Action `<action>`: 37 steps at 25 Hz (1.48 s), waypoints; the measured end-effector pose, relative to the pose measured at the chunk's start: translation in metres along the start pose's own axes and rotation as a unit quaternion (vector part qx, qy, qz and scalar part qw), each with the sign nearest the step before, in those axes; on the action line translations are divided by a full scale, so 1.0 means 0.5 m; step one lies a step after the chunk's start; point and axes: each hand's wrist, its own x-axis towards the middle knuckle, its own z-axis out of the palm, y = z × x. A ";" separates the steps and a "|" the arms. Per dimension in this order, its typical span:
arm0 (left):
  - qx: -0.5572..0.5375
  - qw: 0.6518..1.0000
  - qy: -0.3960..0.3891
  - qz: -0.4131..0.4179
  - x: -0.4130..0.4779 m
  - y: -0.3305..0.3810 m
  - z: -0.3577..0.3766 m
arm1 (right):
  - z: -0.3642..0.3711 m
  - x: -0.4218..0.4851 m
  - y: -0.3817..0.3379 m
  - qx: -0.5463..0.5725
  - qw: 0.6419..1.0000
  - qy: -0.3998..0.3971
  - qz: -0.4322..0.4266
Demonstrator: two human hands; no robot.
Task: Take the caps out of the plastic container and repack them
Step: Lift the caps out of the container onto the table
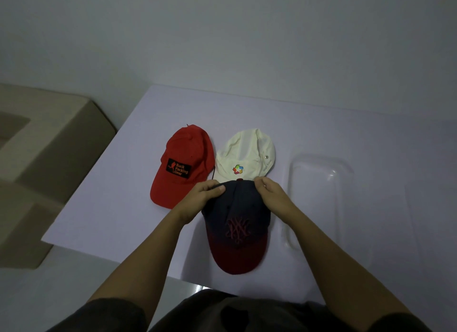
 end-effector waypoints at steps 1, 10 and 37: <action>0.000 1.000 0.004 0.001 0.000 -0.003 0.005 | -0.001 -0.002 0.001 -0.006 1.000 -0.009 0.006; 0.098 0.984 0.129 0.071 -0.001 -0.019 0.006 | -0.004 -0.022 0.025 -0.050 0.998 -0.047 -0.009; 0.242 0.954 0.175 0.026 0.004 -0.088 -0.031 | 0.043 0.005 0.045 -0.137 0.988 0.071 -0.001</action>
